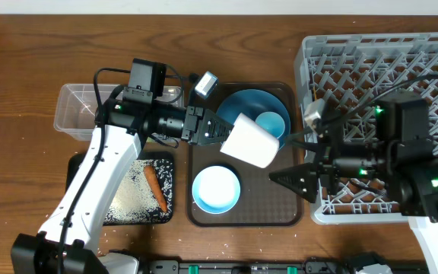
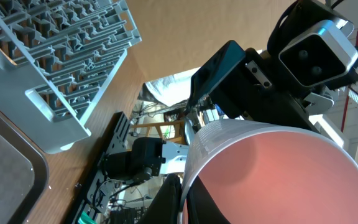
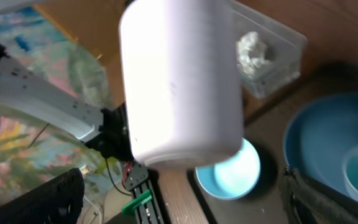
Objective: Sort waste into correct bins and load items into the dishwasher rack
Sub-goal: 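Carry the pink cup right toward the approaching right gripper, then grasp the pink cup with the right gripper from the left gripper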
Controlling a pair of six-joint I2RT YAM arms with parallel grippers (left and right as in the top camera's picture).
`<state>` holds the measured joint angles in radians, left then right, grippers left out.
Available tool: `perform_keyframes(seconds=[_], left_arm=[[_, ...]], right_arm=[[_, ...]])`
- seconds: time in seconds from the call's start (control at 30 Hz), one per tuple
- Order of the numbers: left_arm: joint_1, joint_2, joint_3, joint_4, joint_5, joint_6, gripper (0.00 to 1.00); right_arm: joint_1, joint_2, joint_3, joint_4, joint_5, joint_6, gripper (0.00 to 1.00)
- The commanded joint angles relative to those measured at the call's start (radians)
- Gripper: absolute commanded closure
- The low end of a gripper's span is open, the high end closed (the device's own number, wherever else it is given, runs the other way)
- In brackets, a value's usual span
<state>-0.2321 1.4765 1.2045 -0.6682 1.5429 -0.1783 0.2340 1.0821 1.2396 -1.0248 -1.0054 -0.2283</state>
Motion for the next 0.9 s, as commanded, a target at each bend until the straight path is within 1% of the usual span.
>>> perform_keyframes(seconds=[0.0, 0.13, 0.2, 0.3, 0.33, 0.47, 0.63, 0.73, 0.87], left_arm=[[0.000, -0.001, -0.003, 0.005, 0.029, 0.021, 0.94], [0.000, -0.001, -0.003, 0.005, 0.030, 0.022, 0.94], [0.000, -0.001, -0.003, 0.005, 0.030, 0.022, 0.94], [0.000, -0.001, -0.003, 0.005, 0.030, 0.022, 0.94], [0.000, -0.001, -0.003, 0.005, 0.030, 0.022, 0.94], [0.000, -0.001, -0.003, 0.005, 0.027, 0.026, 0.94], [0.000, -0.001, -0.003, 0.005, 0.027, 0.029, 0.94], [0.000, -0.001, -0.003, 0.004, 0.027, 0.029, 0.94], [0.000, -0.001, -0.003, 0.004, 0.023, 0.029, 0.94]], right_arm=[[0.044, 0.018, -0.018, 0.029, -0.061, -0.016, 0.03], [0.084, 0.047, -0.023, 0.077, -0.060, -0.011, 0.08], [0.101, 0.067, -0.023, 0.098, -0.060, -0.003, 0.14], [0.115, 0.095, -0.023, 0.125, -0.061, 0.017, 0.26], [0.119, 0.105, -0.023, 0.135, -0.060, 0.026, 0.28], [0.127, 0.134, -0.023, 0.171, -0.061, 0.057, 0.31], [0.126, 0.140, -0.023, 0.198, -0.061, 0.068, 0.45], [0.121, 0.139, -0.023, 0.213, -0.061, 0.090, 0.47], [0.110, 0.139, -0.023, 0.215, -0.061, 0.101, 0.54]])
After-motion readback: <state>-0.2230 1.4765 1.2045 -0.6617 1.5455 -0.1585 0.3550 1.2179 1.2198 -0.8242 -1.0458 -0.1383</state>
